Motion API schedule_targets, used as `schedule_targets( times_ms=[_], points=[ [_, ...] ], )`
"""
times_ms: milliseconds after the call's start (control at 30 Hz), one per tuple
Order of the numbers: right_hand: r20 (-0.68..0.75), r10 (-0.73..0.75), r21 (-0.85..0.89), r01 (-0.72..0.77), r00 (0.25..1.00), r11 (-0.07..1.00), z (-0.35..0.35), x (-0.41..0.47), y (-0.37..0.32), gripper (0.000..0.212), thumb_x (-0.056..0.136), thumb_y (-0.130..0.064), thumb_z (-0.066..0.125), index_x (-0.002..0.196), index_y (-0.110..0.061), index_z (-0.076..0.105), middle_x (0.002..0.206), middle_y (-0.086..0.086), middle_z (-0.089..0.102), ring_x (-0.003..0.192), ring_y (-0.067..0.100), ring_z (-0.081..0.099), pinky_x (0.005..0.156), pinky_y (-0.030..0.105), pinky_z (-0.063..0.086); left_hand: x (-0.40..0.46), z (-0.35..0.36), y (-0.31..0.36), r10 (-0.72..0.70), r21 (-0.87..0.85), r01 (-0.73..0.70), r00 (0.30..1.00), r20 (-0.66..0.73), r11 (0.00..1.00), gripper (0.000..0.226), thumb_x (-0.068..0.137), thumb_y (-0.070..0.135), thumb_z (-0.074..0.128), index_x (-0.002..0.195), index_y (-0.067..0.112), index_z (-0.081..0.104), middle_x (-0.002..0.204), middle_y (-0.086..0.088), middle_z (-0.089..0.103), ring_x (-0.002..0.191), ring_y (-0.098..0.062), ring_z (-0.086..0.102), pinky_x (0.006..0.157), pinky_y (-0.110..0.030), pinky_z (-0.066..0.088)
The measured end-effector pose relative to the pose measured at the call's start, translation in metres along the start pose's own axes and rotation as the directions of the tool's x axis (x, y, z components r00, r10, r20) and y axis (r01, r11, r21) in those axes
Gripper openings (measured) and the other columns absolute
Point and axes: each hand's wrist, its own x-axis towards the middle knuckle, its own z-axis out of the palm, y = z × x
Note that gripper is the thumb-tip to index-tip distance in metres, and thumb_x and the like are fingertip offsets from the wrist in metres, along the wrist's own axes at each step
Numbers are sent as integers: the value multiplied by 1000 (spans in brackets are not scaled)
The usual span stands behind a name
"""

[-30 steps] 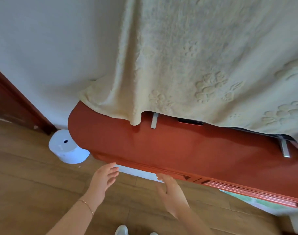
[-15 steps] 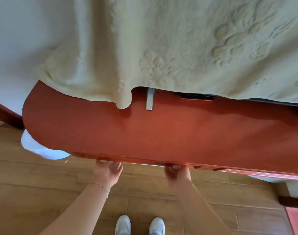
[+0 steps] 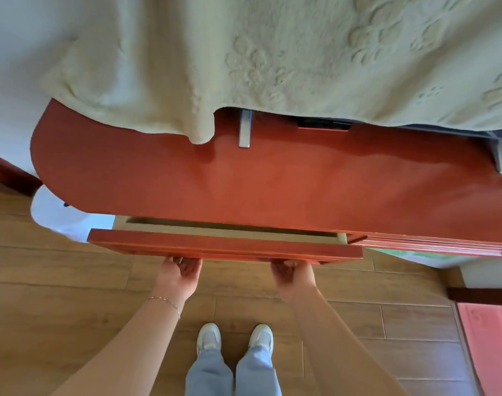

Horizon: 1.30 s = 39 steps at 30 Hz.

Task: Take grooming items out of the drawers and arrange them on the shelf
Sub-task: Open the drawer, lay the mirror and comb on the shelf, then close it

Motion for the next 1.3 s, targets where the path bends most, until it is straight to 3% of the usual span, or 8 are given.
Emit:
schedule_targets(
  times_ms=[300,633,767,833,900,1000,1167,1300],
  points=[
    [30,36,8,-36,999,999,-50,-48,22,33,81,7,37,55,-12,39,40,1,45,58,17,44,89,32,46,-29,-57,-15,-40,-85,36,998,-46,996,27,98,12,30,92,3,55,99,-10,59,98,-24,57,103,-38,40],
    [45,50,-6,-50,998,999,-87,-68,41,28,85,5,40,63,-9,50,43,3,55,61,19,50,74,29,48,-48,-92,-30,-61,-125,44,988,-140,991,28,97,14,30,90,7,56,98,-5,61,90,-21,58,103,-36,40],
    [-47,48,-320,-61,998,946,-101,-59,44,20,89,1,39,78,-7,54,73,9,62,69,20,56,67,28,51,-60,-93,-37,-33,48,41,986,-164,998,33,95,20,26,107,13,56,118,-3,57,104,-21,54,107,-37,33],
    [-56,-32,-677,-15,998,736,-106,-62,44,16,90,-4,44,101,-7,55,105,15,62,83,23,58,81,36,51,-69,-94,-43,-1,182,30,988,-156,983,41,97,21,21,129,14,45,136,-4,47,123,-25,46,109,-38,30],
    [64,-80,-974,80,995,210,-107,-79,41,32,91,-14,45,122,-11,50,124,13,57,99,25,56,92,35,46,-82,-95,-55,71,599,13,991,-117,801,40,99,17,22,135,9,38,138,-9,45,127,-27,43,107,-38,34],
    [349,103,-807,354,931,-472,-99,-117,34,45,95,-24,36,139,-16,38,129,8,57,112,24,56,93,30,43,-114,-95,-73,66,969,-149,988,138,199,29,97,10,36,123,9,49,112,-12,63,97,-17,61,74,-22,49],
    [541,304,-590,612,784,-527,-70,-187,11,35,95,-29,34,124,-32,55,122,-6,62,108,15,58,94,33,45,-187,-62,-56,-109,805,-571,821,561,-157,22,94,20,43,87,26,63,68,4,64,58,1,55,57,-13,41],
    [609,138,-684,606,781,-405,-34,-197,-12,28,94,-33,38,112,-32,60,104,-8,67,89,12,63,80,28,51,-169,-18,-29,26,667,-649,709,705,-365,19,95,29,42,92,27,60,66,0,62,49,-6,49,48,-18,36]
  ],
)
